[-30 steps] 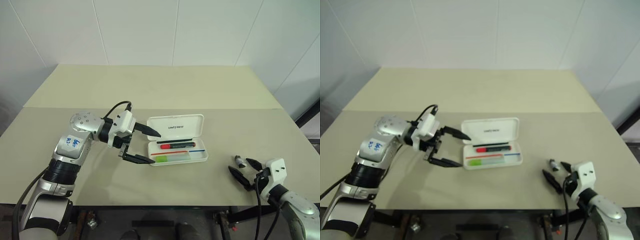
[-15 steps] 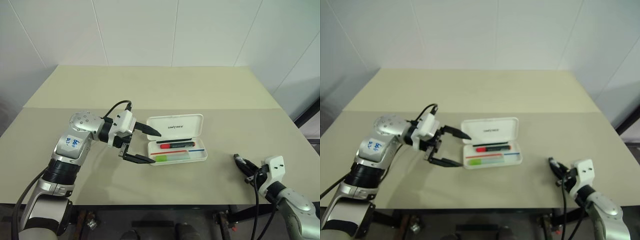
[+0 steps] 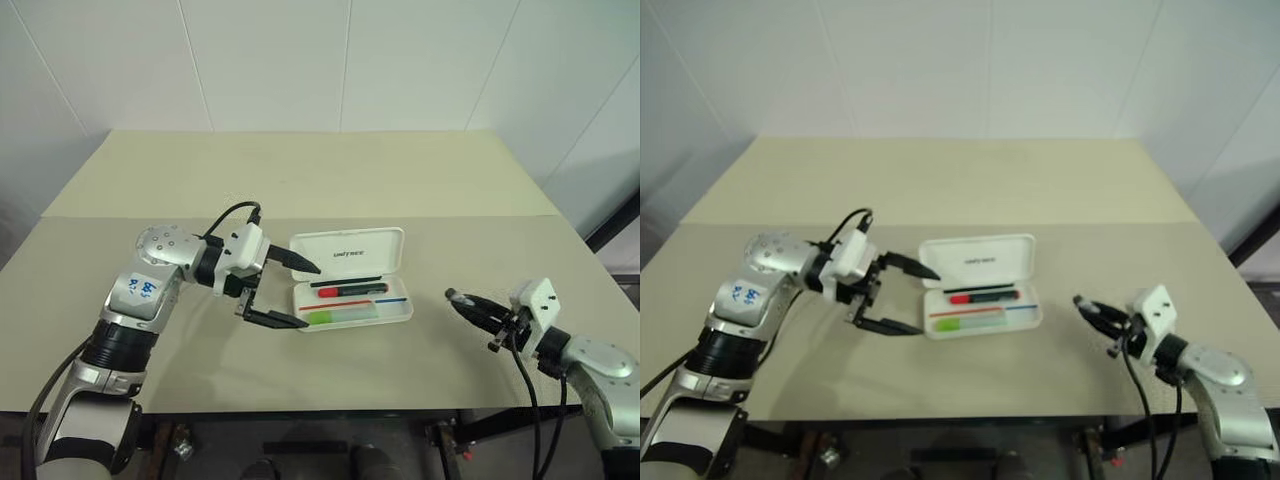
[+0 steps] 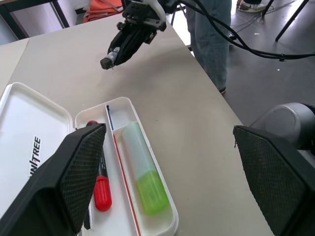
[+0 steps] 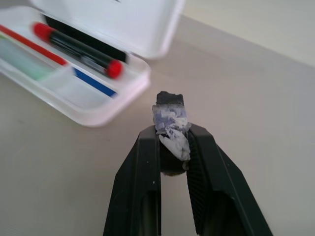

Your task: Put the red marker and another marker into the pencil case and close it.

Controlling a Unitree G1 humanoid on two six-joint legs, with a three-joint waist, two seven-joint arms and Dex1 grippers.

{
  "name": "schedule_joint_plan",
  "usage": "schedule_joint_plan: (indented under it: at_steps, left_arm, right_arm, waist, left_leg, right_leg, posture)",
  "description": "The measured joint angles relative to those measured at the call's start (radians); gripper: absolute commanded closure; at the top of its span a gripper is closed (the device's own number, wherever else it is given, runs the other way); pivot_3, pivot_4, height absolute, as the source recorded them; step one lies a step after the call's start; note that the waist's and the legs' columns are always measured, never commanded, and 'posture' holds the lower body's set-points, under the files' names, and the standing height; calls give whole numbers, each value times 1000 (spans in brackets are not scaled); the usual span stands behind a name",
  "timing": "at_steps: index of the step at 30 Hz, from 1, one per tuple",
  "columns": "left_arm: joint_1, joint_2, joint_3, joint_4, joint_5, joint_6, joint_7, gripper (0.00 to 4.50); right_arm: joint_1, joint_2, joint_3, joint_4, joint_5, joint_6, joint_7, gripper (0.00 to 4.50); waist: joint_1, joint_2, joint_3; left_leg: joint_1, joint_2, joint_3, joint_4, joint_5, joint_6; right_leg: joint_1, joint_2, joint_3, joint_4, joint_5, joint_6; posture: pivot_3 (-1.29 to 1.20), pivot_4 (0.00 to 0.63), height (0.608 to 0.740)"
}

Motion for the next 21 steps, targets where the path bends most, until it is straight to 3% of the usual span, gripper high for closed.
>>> schedule_joint_plan:
  at_steps: [8,21]
  left_arm:
    - [20,18,7,0,4,-30,10,63]
    - [95,51,19,-15,17,-44,33,63]
  right_arm:
    - [-237,-43,187,37,-7,21,244,4073]
    - [-468,16,325,400,-125,-152,437,4073]
  waist:
    - [-7,0,0]
    - [-8,0,0]
  left_leg:
    - [0,0,0,-1,0,0]
    - [0,0,-1,-3,-1,0]
  right_leg:
    - [-1,0,0,0,0,1]
    - [-3,-1,-1,1,1,2]
  posture:
    - [0,150,740]
    - [0,150,740]
